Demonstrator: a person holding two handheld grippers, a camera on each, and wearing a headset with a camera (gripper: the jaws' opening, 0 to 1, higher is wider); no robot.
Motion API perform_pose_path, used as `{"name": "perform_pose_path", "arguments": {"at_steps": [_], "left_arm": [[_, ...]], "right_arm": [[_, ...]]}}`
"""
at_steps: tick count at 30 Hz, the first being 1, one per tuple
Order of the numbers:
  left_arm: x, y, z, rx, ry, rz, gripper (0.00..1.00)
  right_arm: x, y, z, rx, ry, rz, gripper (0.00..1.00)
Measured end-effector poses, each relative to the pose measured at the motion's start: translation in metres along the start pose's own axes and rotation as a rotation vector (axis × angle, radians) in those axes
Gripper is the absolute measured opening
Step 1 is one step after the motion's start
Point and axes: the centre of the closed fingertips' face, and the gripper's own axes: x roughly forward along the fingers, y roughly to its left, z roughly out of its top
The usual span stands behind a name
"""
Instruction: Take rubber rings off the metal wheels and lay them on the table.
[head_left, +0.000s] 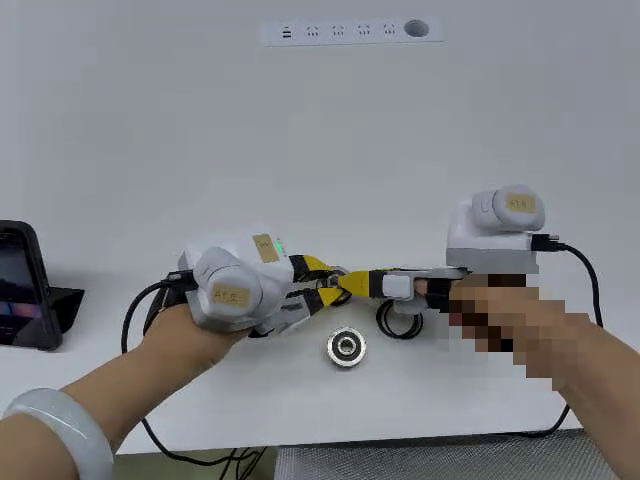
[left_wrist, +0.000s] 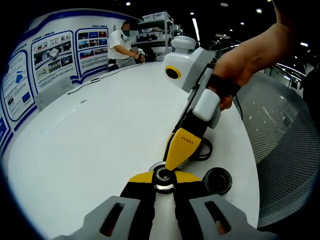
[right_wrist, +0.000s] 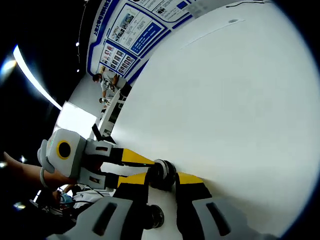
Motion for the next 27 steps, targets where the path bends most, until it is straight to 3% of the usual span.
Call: {"name": "perform_pose_path", "arguments": {"at_steps": [11, 14, 27], "left_arm": [[0.0001, -0.0008, 0.0003, -0.007, -0.003, 0.005, 0.13], [0.0, -0.0008, 0.0002, -0.008, -0.004, 0.006, 0.13], [-0.0003, -0.0007, 0.0007, -0.003, -0.002, 0.007, 0.13]], "right_arm": [[0.0005, 0.0051, -0.0041, 0.018, 0.016, 0.013, 0.24], [-0.0017, 0.0084, -0.0042, 0.026, 0.017, 0.027, 0.21], [-0.0066, 0.0, -0.0039, 0.0, 0.012, -0.015, 0.07]]}}
